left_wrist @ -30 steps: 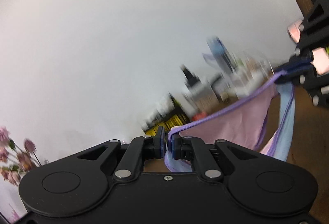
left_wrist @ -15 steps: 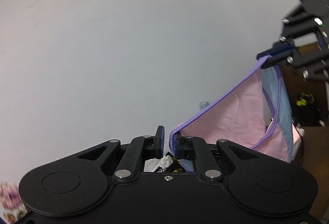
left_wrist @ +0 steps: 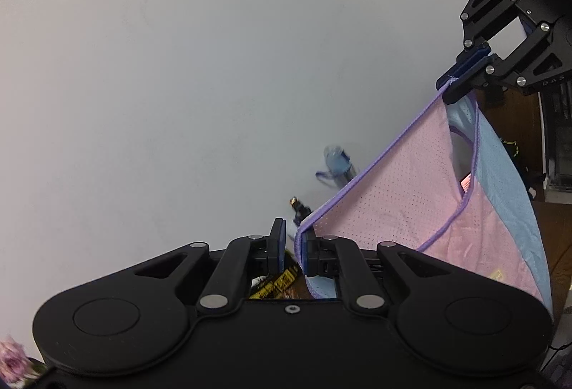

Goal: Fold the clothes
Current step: 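Lower the spread garment onto the table and open both grippers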

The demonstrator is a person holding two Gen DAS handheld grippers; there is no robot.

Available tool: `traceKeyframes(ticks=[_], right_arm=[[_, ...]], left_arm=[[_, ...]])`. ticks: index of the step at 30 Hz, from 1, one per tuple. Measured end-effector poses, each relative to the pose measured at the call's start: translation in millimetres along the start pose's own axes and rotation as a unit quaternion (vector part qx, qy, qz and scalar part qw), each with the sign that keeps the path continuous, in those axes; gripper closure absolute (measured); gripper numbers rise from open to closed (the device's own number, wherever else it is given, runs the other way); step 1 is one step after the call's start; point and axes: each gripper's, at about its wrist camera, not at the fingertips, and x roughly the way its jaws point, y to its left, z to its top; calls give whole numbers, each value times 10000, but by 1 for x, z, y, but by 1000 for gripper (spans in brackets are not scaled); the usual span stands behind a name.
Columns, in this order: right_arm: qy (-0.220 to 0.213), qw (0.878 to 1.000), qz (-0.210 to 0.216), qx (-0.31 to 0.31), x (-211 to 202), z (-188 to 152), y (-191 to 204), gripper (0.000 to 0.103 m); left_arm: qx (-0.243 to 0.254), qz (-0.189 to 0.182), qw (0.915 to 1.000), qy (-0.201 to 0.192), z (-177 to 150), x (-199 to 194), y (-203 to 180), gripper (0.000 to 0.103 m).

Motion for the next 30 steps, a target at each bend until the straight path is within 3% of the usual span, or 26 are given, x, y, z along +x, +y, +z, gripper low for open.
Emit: traceKeyframes(ticks=[2, 4, 5, 6, 7, 8, 9, 10, 13, 14, 16, 18, 21, 23, 26, 28, 30], right_arm=[[39, 9999, -121, 62, 32, -10, -7, 97], [-189, 9961, -848, 117, 68, -16, -9, 97], [-316, 9933, -1109, 90, 76, -17, -11, 97], [-755, 9824, -1707, -52, 87, -19, -8, 97], [-1147, 9680, -2221, -227, 94, -19, -2, 97], [-1323, 9593, -2481, -276, 96, -19, 0, 97], [-1676, 9409, -2925, -319, 99, -19, 4, 97], [-1932, 9282, -3163, -327, 99, -20, 7, 97], [-2364, 9053, -3512, -344, 95, -30, 15, 97], [-2443, 9011, -3564, -360, 93, -34, 17, 97], [-2475, 8989, -3574, -543, 95, -54, 31, 97], [-2224, 9187, -3200, -642, 97, -72, 47, 97], [-1522, 9605, -2245, -620, 104, -111, 83, 97], [-897, 9853, -1369, -486, 115, -144, 114, 97], [-118, 9989, -294, -339, 138, -198, 171, 97], [218, 9991, 161, -327, 149, -230, 205, 97], [455, 9975, 545, -13, 153, -250, 223, 97]], left_arm=[[113, 291, 9995, -58, -5, 24, 0, 92], [227, 585, 9980, -117, -9, 49, 0, 92], [440, 1176, 9912, -413, -8, 64, -2, 92], [587, 1603, 9834, -620, -7, 70, -5, 92], [731, 2021, 9732, -822, -5, 75, -7, 92], [1011, 2572, 9509, -1390, -6, 78, -14, 92], [1288, 3108, 9211, -1960, -7, 80, -22, 92], [1326, 3226, 9122, -2150, -8, 79, -25, 92], [1420, 3544, 8844, -2685, -14, 75, -34, 92], [1586, 3681, 8704, -2860, -22, 71, -42, 92], [1738, 3771, 8604, -2955, -34, 66, -53, 92], [1580, 3452, 8849, -2698, -54, 57, -69, 92], [1145, 2481, 9450, -1797, -98, 61, -104, 92], [742, 1769, 9744, -1172, -134, 70, -130, 92], [219, 1010, 9938, -421, -204, 95, -191, 92], [-131, 497, 9986, 84, -252, 111, -232, 92], [-489, 329, 9981, 160, -268, 105, -257, 92]])
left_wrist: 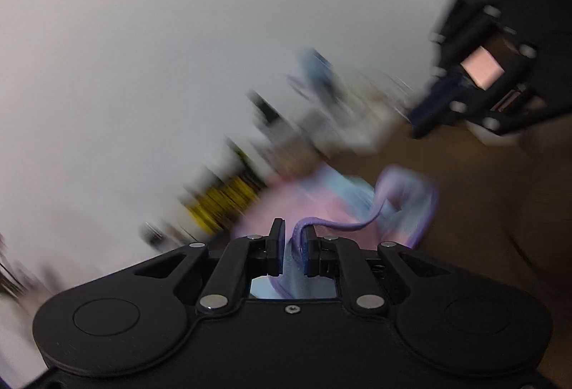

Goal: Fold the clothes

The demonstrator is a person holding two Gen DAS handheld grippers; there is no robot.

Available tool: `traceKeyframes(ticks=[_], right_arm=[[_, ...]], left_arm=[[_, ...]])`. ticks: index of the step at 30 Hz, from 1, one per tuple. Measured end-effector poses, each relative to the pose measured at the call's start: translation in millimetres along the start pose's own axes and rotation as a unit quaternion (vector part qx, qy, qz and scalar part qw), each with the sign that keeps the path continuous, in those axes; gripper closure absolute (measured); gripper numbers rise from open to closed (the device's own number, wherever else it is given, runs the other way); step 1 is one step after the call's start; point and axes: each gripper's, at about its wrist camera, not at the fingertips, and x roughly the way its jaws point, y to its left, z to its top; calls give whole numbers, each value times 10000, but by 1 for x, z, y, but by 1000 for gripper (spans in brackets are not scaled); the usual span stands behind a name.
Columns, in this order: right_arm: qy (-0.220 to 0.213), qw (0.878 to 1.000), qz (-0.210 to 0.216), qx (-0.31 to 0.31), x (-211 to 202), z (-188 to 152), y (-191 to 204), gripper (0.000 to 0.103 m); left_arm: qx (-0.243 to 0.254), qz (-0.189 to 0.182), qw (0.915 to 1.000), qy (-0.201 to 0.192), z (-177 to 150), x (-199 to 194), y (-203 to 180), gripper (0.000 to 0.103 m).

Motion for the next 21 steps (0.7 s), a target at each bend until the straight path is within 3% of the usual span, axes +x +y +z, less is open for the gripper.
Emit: traceKeyframes(ticks=[5, 7, 8, 9, 10, 11, 13, 15, 21], right_arm=[[226, 9972, 511, 496, 7, -13, 41, 96], [264, 9956, 690, 571, -3, -16, 36, 84], [281, 9953, 698, 608, -12, -15, 35, 74], [295, 9950, 699, 644, -21, -13, 33, 69], [306, 9940, 661, 812, -24, -20, 31, 60], [326, 9927, 645, 962, -25, -24, 27, 50], [355, 9897, 607, 1247, -25, -32, 19, 46], [399, 9860, 572, 1512, -25, -37, 12, 46], [348, 9828, 392, 1769, -11, -30, 9, 46]], left_arm=[[-372, -1, 9990, 241, -26, -33, 17, 92], [-408, 9, 9982, 437, -36, -50, 28, 87], [-387, 52, 9980, 507, -37, -59, 38, 68], [-344, 48, 9979, 539, -39, -51, 38, 53], [-342, 24, 9984, 446, -35, -54, 40, 19], [-375, 29, 9988, 323, -37, -60, 37, 3], [-535, -103, 9983, 198, -43, -80, 35, 3], [-787, -214, 9964, 249, -44, -74, 42, 3], [-1460, 165, 9866, 716, -43, -32, 74, 3]])
